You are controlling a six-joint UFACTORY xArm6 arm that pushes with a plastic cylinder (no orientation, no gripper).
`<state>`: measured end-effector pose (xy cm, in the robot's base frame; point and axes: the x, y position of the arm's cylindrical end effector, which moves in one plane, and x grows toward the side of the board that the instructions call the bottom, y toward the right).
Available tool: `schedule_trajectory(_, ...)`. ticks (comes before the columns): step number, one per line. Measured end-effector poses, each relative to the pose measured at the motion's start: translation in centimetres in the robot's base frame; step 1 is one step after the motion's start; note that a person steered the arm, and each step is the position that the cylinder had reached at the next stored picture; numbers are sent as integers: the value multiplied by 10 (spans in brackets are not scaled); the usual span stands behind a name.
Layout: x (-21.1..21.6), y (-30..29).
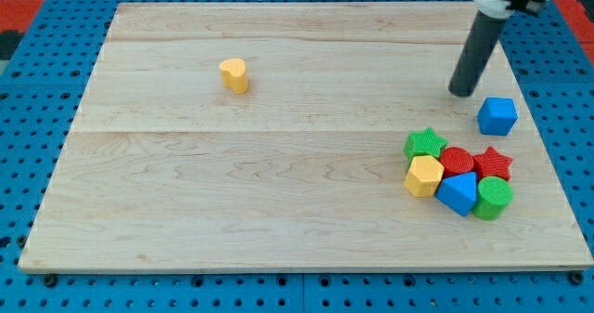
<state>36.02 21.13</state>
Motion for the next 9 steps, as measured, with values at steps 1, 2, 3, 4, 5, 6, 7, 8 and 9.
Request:
schedule_trajectory(1, -50, 18)
schedule_trajectory(2, -50, 58)
schedule_trajectory(3, -3, 75)
schedule_trajectory(4, 10, 75)
schedule_trajectory(5, 29, 73)
schedule_trajectory(6, 49, 68)
schedule_trajectory(7, 79, 58)
schedule_trajectory(8, 110, 50)
schedule_trajectory(9, 140, 42)
